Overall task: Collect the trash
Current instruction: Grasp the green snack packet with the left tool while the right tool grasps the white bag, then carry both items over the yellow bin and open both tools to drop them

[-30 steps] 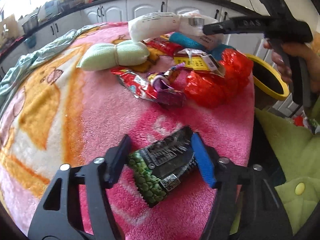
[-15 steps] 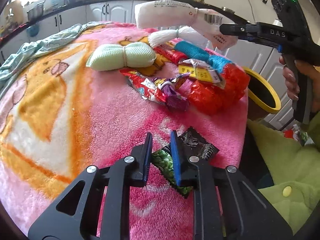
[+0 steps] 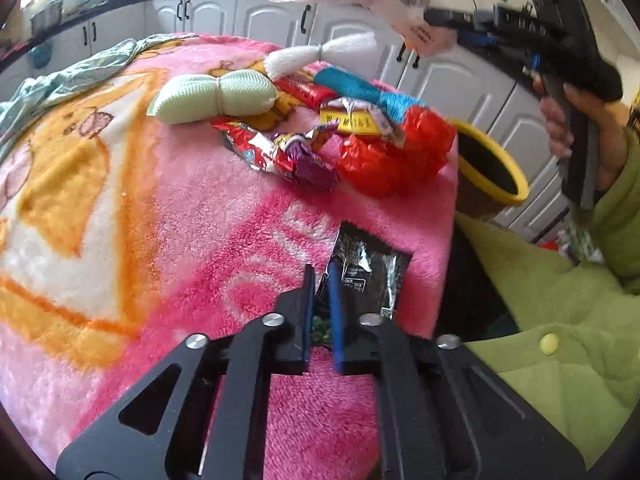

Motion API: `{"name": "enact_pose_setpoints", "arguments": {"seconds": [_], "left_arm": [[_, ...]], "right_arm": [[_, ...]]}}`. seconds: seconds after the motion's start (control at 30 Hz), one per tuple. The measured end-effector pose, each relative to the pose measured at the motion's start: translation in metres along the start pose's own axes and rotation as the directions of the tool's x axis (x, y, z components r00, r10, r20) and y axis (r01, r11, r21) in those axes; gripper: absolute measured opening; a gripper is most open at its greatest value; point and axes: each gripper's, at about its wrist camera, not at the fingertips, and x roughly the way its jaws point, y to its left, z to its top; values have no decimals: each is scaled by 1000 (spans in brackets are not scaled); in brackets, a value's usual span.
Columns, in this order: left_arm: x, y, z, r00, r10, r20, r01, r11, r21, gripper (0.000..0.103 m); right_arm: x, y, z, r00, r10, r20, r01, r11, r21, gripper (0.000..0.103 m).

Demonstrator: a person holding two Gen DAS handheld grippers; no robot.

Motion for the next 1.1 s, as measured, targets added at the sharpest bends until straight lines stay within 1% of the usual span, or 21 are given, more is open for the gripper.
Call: {"name": "enact_pose_setpoints", "arguments": {"seconds": [0.03, 0.1, 0.17, 0.2, 0.27, 0.3, 0.33, 0.43, 0.5, 0.57, 0.6, 0.63, 0.7, 0.77, 0.93, 1.1], "left_arm": [[-3, -2, 1, 1000, -5, 11, 5, 1000, 1, 24], [-7, -9, 4, 1000, -23, 19, 23, 999, 26, 40], [-5, -18, 4, 999, -36, 15, 35, 998, 57, 41], [-1, -23, 5, 999, -37, 1, 37, 996, 77, 42], [6, -28, 5, 999, -25, -20, 27, 994, 105, 44], [10, -30, 4, 999, -15, -31, 19, 993, 118, 48], [15, -32, 5, 999, 9, -44, -3, 991, 132, 50], [24, -35, 4, 995, 62, -72, -51, 987, 153, 53], [31, -37, 3, 991, 99, -88, -83, 981, 178, 53], [32, -38, 2, 990, 102, -99, -83, 980, 181, 53], [33, -38, 2, 989, 101, -105, -81, 981, 178, 46], [35, -38, 3, 987, 117, -107, -96, 979, 179, 37], [34, -39, 7, 987, 117, -107, -97, 979, 178, 33], [31, -42, 11, 989, 104, -101, -84, 980, 181, 31], [25, -65, 30, 995, 77, -59, -62, 972, 229, 30], [25, -98, 58, 1000, 12, -13, -8, 962, 271, 30]], "right_arm": [[-1, 0, 0, 1000, 0, 4, 0, 1000, 2, 38], [-4, -1, 1, 1000, 2, 10, -2, 1000, 5, 38], [-6, -2, 3, 1000, 1, 15, -1, 1000, 2, 38], [-8, -2, 4, 1000, 2, 18, -2, 1000, 0, 38], [-13, -3, 6, 1000, 2, 30, -2, 1000, 2, 38], [-15, -4, 8, 999, 3, 36, -3, 1000, 3, 38], [-18, -5, 10, 999, 1, 44, -1, 1000, 5, 38], [-28, -11, 16, 998, -7, 69, 6, 1000, 18, 38], [-36, -17, 21, 996, -16, 86, 13, 1000, 28, 38], [-45, -24, 24, 994, -32, 105, 29, 999, 34, 38], [-48, -27, 26, 993, -38, 111, 34, 999, 36, 38], [-52, -32, 27, 992, -46, 117, 41, 998, 41, 38], [-59, -41, 29, 991, -56, 126, 50, 997, 53, 38], [-68, -52, 29, 989, -74, 132, 66, 996, 63, 38], [-84, -77, 22, 983, -128, 129, 118, 990, 82, 38], [-99, -108, 1, 976, -189, 107, 176, 977, 116, 38]]}}
